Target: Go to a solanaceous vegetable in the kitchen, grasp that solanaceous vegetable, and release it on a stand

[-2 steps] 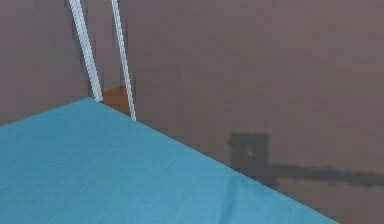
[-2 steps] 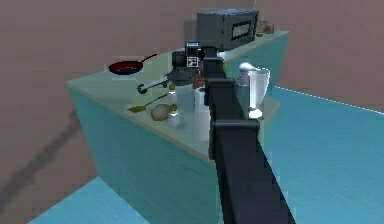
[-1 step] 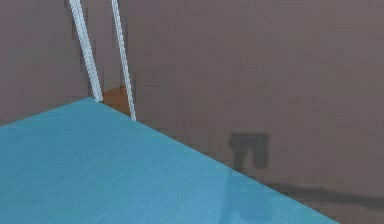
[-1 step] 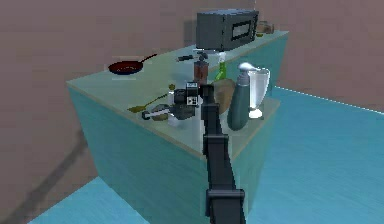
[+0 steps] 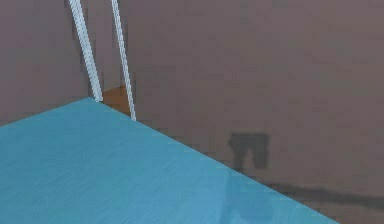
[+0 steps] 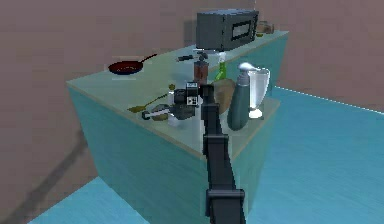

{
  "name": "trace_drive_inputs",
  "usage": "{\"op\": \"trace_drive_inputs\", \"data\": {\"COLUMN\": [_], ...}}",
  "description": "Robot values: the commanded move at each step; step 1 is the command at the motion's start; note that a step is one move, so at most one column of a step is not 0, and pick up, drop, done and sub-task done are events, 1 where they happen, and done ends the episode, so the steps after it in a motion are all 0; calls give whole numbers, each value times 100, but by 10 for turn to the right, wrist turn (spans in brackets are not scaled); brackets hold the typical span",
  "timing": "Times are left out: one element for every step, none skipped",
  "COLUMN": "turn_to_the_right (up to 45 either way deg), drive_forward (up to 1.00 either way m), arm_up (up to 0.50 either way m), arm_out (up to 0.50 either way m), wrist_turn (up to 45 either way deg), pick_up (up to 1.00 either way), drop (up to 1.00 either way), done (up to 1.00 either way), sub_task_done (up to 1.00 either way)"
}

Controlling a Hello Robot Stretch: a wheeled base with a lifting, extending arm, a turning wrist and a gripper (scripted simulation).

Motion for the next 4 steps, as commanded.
{"op": "trace_drive_inputs", "data": {"turn_to_the_right": [0,0,0,0], "drive_forward": [0,0,0,0], "arm_up": [10,2,0,0], "arm_out": [0,0,0,0], "wrist_turn": [0,0,-450,-450], "pick_up": [0,0,0,0], "drop": [0,0,0,0], "done": [0,0,0,0], "sub_task_done": [0,0,0,0]}}
